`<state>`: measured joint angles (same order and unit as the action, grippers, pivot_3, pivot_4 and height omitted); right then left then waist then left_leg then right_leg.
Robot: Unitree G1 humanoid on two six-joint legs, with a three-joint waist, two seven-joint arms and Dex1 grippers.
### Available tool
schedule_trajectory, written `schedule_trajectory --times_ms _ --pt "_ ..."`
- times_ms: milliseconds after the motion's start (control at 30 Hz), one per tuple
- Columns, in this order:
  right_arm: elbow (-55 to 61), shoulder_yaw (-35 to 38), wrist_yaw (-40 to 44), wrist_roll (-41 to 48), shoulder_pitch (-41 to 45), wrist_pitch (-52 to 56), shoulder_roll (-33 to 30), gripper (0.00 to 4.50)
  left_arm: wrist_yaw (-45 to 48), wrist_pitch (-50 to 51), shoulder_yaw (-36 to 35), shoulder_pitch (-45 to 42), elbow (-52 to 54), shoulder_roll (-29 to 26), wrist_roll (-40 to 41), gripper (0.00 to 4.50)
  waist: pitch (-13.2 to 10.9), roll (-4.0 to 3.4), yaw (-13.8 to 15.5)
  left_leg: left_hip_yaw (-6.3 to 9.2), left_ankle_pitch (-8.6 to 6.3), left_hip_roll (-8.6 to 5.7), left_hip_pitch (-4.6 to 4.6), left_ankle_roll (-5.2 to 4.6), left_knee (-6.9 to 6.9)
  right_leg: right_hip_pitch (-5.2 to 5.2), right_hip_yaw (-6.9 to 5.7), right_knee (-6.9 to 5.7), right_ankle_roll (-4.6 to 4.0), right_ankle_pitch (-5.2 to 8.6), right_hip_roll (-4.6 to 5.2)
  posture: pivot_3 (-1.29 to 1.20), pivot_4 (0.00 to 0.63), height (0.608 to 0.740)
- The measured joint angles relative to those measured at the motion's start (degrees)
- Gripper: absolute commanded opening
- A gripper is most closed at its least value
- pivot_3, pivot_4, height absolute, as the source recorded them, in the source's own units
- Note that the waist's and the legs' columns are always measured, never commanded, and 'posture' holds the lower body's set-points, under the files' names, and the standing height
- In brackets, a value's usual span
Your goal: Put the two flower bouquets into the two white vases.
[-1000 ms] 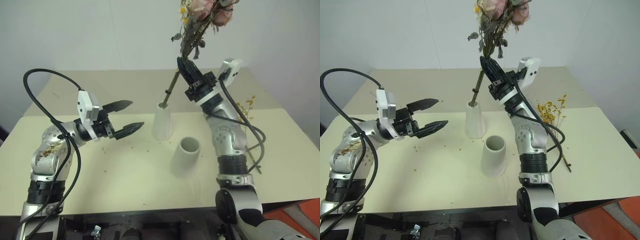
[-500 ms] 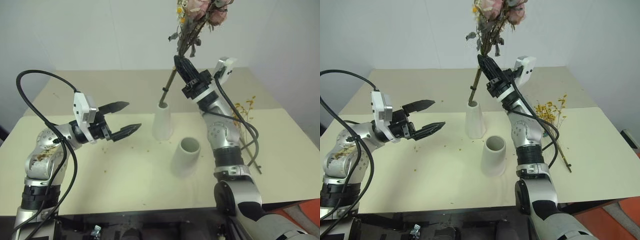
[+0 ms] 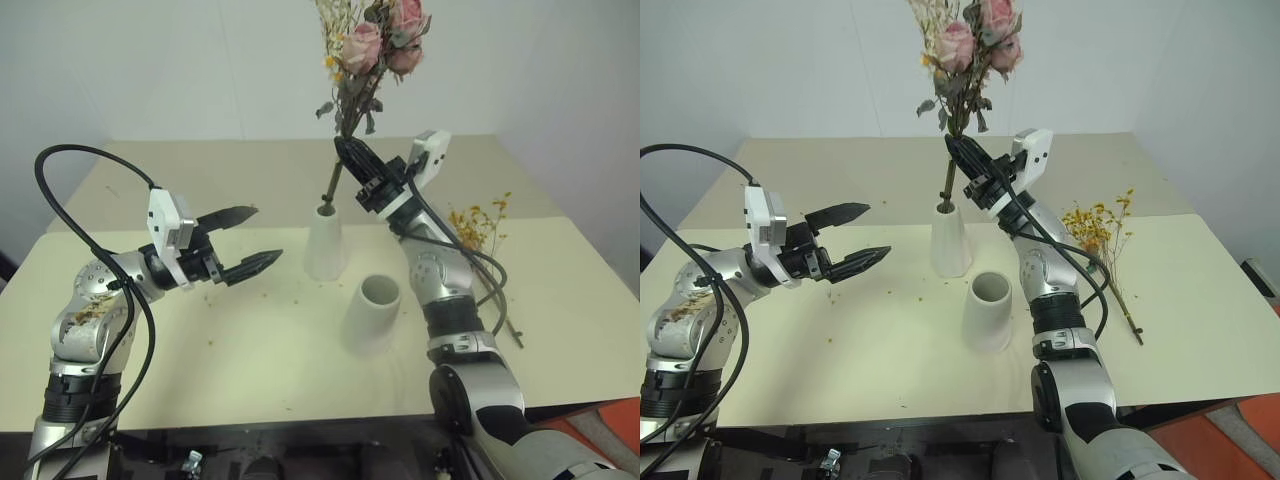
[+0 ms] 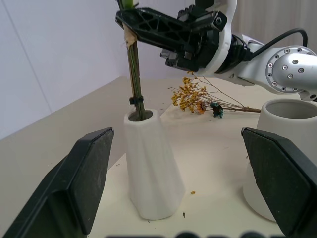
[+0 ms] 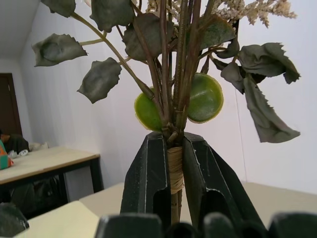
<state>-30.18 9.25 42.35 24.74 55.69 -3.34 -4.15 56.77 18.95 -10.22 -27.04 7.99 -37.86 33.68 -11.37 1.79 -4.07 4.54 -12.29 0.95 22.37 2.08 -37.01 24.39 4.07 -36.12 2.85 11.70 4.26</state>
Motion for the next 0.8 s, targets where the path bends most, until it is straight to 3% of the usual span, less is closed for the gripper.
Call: schedule_trajectory --times_ms 500,800 --pt "-5.7 -1.91 1.3 -3.96 -1.23 -4.99 -0.06 0.21 -1.07 -0.01 0.0 0.46 0.02 0.0 -0.06 4.5 0.0 0.0 -0.03 0.0 0.0 0.0 -0.01 0.0 0.01 0.0 0.0 0.0 0.0 0.0 0.0 0.0 0.15 0.74" --pt "-6.94 -2.05 2.8 -4.4 -1.24 -6.71 -0.21 3.22 -1.72 -0.23 0.0 0.48 0.03 0.03 -0.07 4.5 0.0 0.0 -0.04 0.0 0.0 0.0 -0.02 0.01 0.01 0.0 0.0 -0.01 0.0 0.0 0.0 0.0 0.15 0.74"
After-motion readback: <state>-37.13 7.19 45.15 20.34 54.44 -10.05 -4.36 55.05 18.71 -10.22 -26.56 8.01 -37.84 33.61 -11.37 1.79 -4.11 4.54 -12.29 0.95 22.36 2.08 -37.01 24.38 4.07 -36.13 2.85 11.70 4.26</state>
